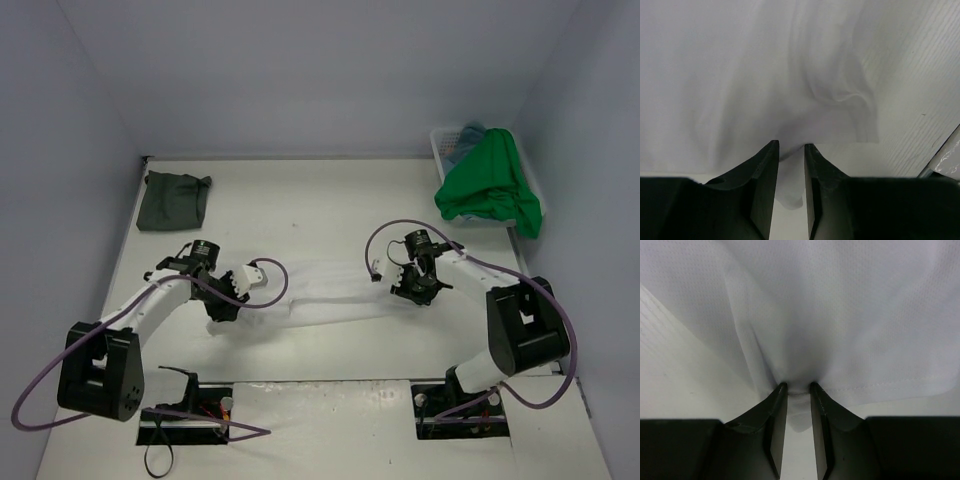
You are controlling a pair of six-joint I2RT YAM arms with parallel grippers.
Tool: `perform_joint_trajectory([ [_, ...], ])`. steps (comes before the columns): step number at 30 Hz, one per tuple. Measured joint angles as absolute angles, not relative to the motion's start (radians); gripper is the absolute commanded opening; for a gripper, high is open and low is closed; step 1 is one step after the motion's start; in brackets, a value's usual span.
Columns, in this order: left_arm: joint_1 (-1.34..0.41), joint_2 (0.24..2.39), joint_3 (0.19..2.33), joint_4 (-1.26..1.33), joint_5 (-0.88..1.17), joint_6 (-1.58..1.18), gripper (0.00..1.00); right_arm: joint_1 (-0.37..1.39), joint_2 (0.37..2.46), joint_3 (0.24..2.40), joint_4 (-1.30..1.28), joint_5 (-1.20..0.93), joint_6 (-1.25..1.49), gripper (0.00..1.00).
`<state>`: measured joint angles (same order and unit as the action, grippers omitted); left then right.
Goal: Fold and stack the t-shirts
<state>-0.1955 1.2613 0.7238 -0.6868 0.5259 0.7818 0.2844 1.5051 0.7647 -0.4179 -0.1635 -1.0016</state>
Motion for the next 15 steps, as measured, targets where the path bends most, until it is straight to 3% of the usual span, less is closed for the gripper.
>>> perform_joint_trajectory([
  [15,-0.196,1.432,0.868,-0.716,0.496,0.77,0.18,0.283,1.536,0.79,-0.415,-0.107,-1.024,0.27],
])
